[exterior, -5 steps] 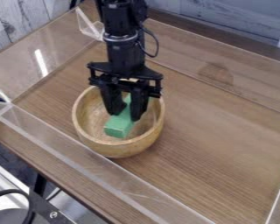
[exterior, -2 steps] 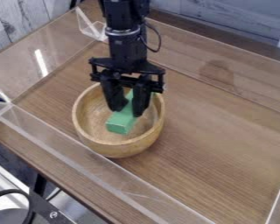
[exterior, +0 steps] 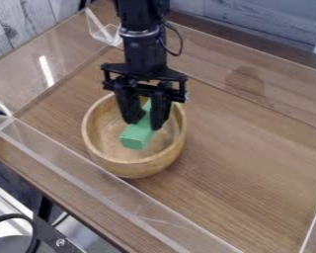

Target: Remove the green block from inside the brown bowl and put it on the table

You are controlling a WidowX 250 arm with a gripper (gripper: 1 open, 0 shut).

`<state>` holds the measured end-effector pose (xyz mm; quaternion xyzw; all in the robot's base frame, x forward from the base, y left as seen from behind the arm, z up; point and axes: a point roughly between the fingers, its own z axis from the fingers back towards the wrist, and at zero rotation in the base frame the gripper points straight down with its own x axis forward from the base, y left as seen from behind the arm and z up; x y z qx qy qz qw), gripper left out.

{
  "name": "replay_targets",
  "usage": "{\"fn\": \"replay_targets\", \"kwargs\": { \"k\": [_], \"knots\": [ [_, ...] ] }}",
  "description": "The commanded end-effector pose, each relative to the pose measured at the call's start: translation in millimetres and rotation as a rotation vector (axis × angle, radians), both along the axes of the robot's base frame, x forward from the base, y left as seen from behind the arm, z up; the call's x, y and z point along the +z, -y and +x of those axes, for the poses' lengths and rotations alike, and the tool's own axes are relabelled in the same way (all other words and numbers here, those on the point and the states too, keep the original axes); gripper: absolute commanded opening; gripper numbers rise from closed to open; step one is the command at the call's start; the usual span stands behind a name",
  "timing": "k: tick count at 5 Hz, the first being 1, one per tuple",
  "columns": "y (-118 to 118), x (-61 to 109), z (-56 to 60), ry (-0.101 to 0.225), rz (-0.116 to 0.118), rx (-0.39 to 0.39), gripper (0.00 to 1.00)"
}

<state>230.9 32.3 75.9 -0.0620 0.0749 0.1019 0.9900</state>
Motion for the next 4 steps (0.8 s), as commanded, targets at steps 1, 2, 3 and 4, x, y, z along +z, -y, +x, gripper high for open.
{"fn": "replay_targets", "kwargs": {
  "k": [1,2,3,4],
  "knots": [
    [-0.2,16.2,11.7,0.065,0.011,-0.004,0.00],
    [0.4,17.6,12.4,0.063,0.009,-0.003,0.00],
    [1.3,19.5,13.5,0.062,0.005,-0.002,0.00],
    [2.4,21.3,14.8,0.061,0.001,-0.001,0.00]
  ]
}}
